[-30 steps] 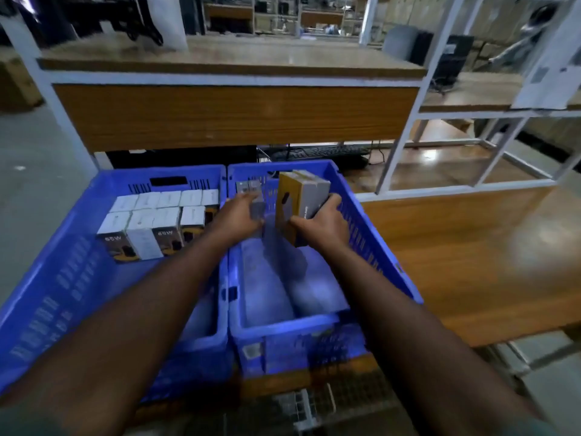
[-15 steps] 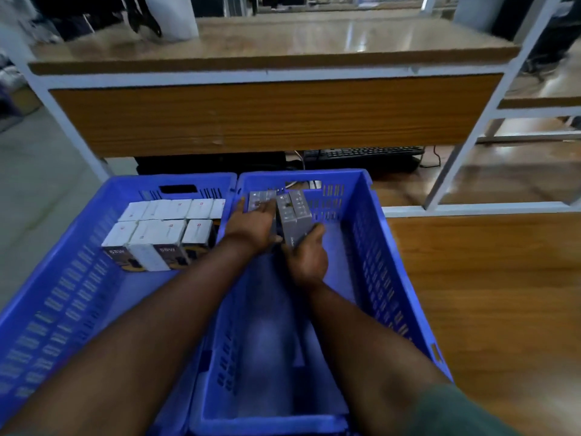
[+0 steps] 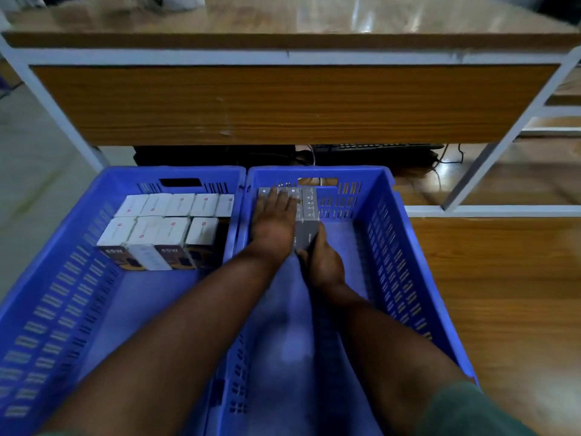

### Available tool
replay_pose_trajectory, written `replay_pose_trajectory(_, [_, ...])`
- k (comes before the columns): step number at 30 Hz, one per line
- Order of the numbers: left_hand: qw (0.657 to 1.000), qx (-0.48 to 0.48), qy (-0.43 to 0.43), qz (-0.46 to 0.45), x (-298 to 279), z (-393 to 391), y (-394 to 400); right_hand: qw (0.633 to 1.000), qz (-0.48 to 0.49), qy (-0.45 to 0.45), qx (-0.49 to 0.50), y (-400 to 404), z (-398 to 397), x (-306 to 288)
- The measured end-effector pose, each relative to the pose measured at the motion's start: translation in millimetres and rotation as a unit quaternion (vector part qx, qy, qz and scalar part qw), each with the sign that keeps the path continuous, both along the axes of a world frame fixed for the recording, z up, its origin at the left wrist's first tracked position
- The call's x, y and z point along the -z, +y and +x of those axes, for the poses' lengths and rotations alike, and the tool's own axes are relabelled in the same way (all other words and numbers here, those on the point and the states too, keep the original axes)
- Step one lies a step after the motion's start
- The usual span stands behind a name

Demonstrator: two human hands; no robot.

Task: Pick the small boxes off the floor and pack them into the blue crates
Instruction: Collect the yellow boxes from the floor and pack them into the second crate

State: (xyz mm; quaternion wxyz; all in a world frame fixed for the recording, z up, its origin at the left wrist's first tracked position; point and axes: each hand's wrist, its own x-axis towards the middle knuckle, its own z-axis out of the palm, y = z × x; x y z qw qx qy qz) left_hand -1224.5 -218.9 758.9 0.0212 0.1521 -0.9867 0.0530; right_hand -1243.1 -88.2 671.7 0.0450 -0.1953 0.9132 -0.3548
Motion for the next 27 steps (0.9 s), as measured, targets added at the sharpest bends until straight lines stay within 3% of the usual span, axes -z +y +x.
replay_pose_trajectory(3, [0.998, -0.016, -0.012, 0.066, 8, -8, -1, 0.999, -0.029, -0.015, -0.004, -2, -5, -2])
replay_pose_trajectory(9, [0.996, -0.025, -0.02, 0.088, 13, -10, 2, 0.994, -0.071, -0.078, -0.011, 6, -2, -9])
replay_pose_trajectory(14, [0.996, -0.013, -0.025, 0.089, 13, -11, 2, 0.999, 0.005, -0.048, -0.018, 9, -9, -3])
replay_pose_trajectory(21, [0.995, -0.018, -0.021, 0.096, 13, -14, 2, 0.999, 0.013, -0.03, 0.005, 6, -11, -9])
replay_pose_trajectory(24, [0.995, -0.013, -0.018, 0.096, 14, -12, 1, 0.989, -0.108, -0.103, -0.013, 10, -3, -14])
replay_pose_trajectory(27, [0.994, -0.011, -0.023, 0.105, 13, -10, -1, 0.989, -0.109, -0.092, -0.038, 15, -5, -17])
